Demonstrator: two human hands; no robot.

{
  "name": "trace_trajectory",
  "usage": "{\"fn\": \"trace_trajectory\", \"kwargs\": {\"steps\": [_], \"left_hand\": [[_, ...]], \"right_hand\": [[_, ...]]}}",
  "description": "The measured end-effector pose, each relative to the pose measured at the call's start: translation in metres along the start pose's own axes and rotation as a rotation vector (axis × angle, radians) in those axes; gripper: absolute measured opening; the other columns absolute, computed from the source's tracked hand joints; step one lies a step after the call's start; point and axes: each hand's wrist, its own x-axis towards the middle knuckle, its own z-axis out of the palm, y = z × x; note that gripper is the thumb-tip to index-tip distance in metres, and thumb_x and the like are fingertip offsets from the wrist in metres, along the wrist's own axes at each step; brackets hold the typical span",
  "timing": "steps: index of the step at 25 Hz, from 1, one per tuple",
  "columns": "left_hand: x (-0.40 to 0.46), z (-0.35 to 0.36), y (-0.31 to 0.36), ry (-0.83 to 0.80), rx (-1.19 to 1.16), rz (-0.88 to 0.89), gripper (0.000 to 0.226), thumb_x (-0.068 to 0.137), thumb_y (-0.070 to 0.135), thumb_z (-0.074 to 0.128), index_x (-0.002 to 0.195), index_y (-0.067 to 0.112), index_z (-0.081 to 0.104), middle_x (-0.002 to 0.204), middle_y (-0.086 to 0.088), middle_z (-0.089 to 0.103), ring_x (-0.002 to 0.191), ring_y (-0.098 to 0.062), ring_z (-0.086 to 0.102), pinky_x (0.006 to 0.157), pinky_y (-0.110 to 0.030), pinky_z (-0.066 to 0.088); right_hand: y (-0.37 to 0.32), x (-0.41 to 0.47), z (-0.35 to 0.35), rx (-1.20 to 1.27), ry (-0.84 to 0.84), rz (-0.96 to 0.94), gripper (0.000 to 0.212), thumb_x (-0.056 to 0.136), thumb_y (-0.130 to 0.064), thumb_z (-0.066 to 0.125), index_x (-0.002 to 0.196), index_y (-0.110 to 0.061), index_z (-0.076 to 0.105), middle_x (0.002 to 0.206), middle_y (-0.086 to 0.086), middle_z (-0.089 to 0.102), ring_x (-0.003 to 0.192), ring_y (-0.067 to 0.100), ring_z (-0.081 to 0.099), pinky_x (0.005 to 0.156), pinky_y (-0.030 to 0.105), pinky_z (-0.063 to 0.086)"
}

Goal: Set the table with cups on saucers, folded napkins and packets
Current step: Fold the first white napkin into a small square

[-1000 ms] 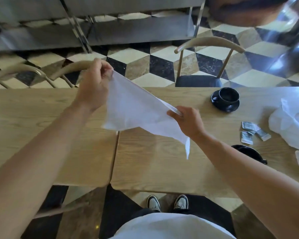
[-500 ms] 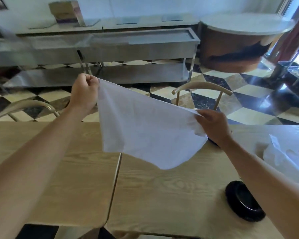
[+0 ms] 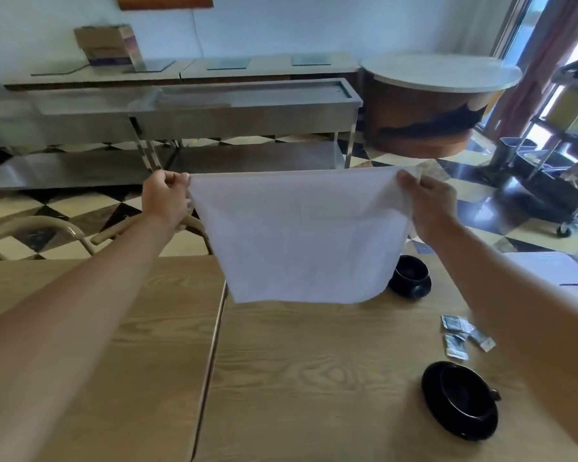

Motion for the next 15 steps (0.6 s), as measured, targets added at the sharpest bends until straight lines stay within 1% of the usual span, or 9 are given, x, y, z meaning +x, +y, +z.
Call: {"fn": "trace_trajectory", "kwargs": {"steps": [3,5,6,8,9,11,12,14,15], "left_hand": [[-0.011,-0.001,0.006,0.059,-0.110,0.095,0.024,0.102,0.038,0.053,0.106,0.015,0.056,0.104,-0.004,0.064,0.091,-0.013,0.062,0.062,-0.014,0.049],[-0.031,-0.011,0.004,0.121,-0.089,0.271,0.023,0.102,0.043,0.051,0.102,0.020,0.052,0.091,0.009,0.057,0.080,0.001,0.057,0.059,-0.007,0.044],[-0.043,-0.016,-0.003,0.133,-0.094,0.333,0.019,0.103,0.044,0.051,0.100,0.025,0.051,0.087,0.013,0.055,0.075,0.005,0.055,0.059,-0.006,0.042],[-0.071,-0.022,-0.030,0.151,-0.084,0.353,0.014,0.104,0.046,0.049,0.094,0.036,0.048,0.084,0.015,0.054,0.072,0.012,0.055,0.059,-0.005,0.040],[-0.086,-0.024,-0.048,0.155,-0.056,0.321,0.017,0.103,0.049,0.049,0.093,0.035,0.049,0.084,0.015,0.054,0.072,0.012,0.054,0.059,-0.006,0.040],[-0.121,-0.026,-0.096,0.125,-0.005,0.207,0.024,0.102,0.051,0.049,0.094,0.029,0.050,0.084,0.009,0.056,0.071,0.005,0.054,0.061,-0.011,0.043],[-0.139,-0.028,-0.120,0.090,0.006,0.149,0.022,0.102,0.050,0.049,0.093,0.029,0.050,0.084,0.006,0.058,0.071,-0.001,0.056,0.063,-0.019,0.047],[-0.176,-0.031,-0.163,0.021,0.022,0.042,0.022,0.099,0.050,0.048,0.089,0.031,0.049,0.079,0.006,0.061,0.068,-0.010,0.060,0.062,-0.034,0.049],[-0.195,-0.034,-0.182,-0.011,0.052,-0.003,0.027,0.097,0.055,0.046,0.089,0.030,0.049,0.078,0.008,0.061,0.068,-0.009,0.060,0.061,-0.034,0.048]], "right_hand": [[-0.010,0.006,0.000,0.099,0.004,-0.015,0.028,0.092,-0.035,0.073,0.082,-0.009,0.074,0.068,-0.005,0.063,0.059,0.008,0.059,0.062,0.024,0.053],[-0.005,0.005,-0.008,0.152,-0.056,-0.061,0.039,0.094,-0.034,0.071,0.096,0.005,0.071,0.083,0.009,0.062,0.077,0.021,0.060,0.076,0.038,0.053],[0.003,0.002,-0.015,0.157,-0.095,-0.068,0.042,0.094,-0.035,0.071,0.097,0.007,0.070,0.085,0.012,0.062,0.080,0.025,0.060,0.079,0.043,0.053],[0.028,-0.016,-0.028,0.147,-0.159,-0.031,0.035,0.091,-0.039,0.071,0.089,-0.004,0.075,0.082,0.006,0.067,0.079,0.024,0.064,0.077,0.043,0.056],[0.045,-0.028,-0.033,0.115,-0.182,0.000,0.034,0.089,-0.041,0.071,0.086,-0.007,0.076,0.079,0.002,0.069,0.077,0.022,0.065,0.074,0.042,0.057],[0.089,-0.057,-0.040,-0.013,-0.215,0.055,0.039,0.090,-0.044,0.070,0.079,-0.007,0.072,0.070,-0.003,0.063,0.070,0.018,0.057,0.066,0.039,0.048],[0.113,-0.073,-0.044,-0.059,-0.241,0.092,0.036,0.093,-0.041,0.068,0.078,-0.008,0.071,0.069,-0.002,0.059,0.070,0.017,0.053,0.066,0.039,0.043],[0.157,-0.108,-0.054,-0.127,-0.302,0.202,0.031,0.099,-0.032,0.065,0.081,-0.008,0.072,0.076,0.004,0.059,0.076,0.018,0.052,0.071,0.042,0.042],[0.178,-0.126,-0.060,-0.181,-0.325,0.253,0.030,0.100,-0.031,0.063,0.085,-0.008,0.075,0.078,0.004,0.062,0.077,0.018,0.054,0.073,0.041,0.043]]}}
